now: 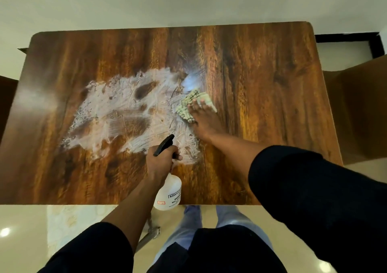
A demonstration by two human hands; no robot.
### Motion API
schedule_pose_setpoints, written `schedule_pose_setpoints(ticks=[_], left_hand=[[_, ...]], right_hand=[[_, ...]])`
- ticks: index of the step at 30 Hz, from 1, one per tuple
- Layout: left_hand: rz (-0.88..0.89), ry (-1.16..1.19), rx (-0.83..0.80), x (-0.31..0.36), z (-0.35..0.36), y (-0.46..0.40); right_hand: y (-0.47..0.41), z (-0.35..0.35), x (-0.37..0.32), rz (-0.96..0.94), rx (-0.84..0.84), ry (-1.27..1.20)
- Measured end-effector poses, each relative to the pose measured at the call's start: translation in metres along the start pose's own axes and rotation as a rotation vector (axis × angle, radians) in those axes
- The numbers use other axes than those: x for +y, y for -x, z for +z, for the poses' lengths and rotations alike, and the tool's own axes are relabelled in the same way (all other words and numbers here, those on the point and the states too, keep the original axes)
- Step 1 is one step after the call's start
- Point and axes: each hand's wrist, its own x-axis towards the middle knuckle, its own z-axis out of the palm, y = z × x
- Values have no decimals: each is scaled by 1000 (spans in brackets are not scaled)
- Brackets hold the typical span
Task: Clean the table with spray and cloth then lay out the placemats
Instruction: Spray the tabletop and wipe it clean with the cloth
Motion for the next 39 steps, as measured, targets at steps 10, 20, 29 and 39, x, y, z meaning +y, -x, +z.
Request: schedule_pose_setpoints(ticks=[10, 20, 29, 39], left_hand=[[-3, -52, -103, -8, -30, -8], [16, -107, -217, -17, -51, -10], [60, -88, -262, -17, -68, -6], [55, -229, -304, -27, -98, -15]], right_hand=[[61, -4, 69, 205, 99, -110], [70, 23, 13, 413, 152, -144], [82, 52, -37, -11, -1, 12], [146, 46, 36, 597, 251, -188]])
